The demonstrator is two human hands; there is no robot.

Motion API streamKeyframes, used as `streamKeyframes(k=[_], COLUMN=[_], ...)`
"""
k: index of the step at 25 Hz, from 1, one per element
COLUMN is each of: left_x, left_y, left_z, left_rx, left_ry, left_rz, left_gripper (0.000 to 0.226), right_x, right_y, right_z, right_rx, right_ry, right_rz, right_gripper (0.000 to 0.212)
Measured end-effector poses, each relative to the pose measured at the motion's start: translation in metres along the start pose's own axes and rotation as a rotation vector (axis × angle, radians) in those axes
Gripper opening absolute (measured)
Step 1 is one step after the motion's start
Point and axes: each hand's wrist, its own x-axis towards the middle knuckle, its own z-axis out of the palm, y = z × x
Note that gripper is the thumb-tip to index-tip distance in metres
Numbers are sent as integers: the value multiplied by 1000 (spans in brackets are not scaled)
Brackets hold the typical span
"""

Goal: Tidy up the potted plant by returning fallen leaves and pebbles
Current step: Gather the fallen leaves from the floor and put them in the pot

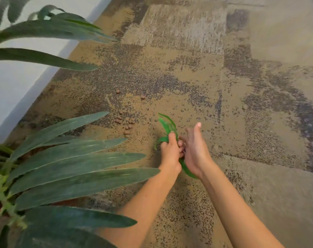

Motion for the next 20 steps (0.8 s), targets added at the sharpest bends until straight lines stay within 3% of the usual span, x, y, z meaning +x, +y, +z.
streamKeyframes(k=[1,3,5,7,10,14,20], left_x=[8,28,50,70,94,109,130], left_y=[4,11,16,21,32,58,112], left_z=[-2,-8,-17,-25,-35,-44,-38], left_rx=[-26,5,135,281,448,670,835], left_ry=[-40,-82,-72,-14,137,271,358], left_rz=[-6,-6,30,93,169,311,384], left_gripper=[26,29,30,28,39,52,30], right_x=[8,29,42,51,69,86,86], right_y=[-1,5,7,-5,-29,-36,-39], right_z=[-9,-38,-66,-84,-91,-93,-94], right_rx=[-126,-706,-1097,-1113,-1082,-1085,-1056], right_ry=[36,202,308,318,212,124,48], right_rz=[-11,-58,68,264,447,539,595], right_gripper=[67,71,102,138,162,166,164])
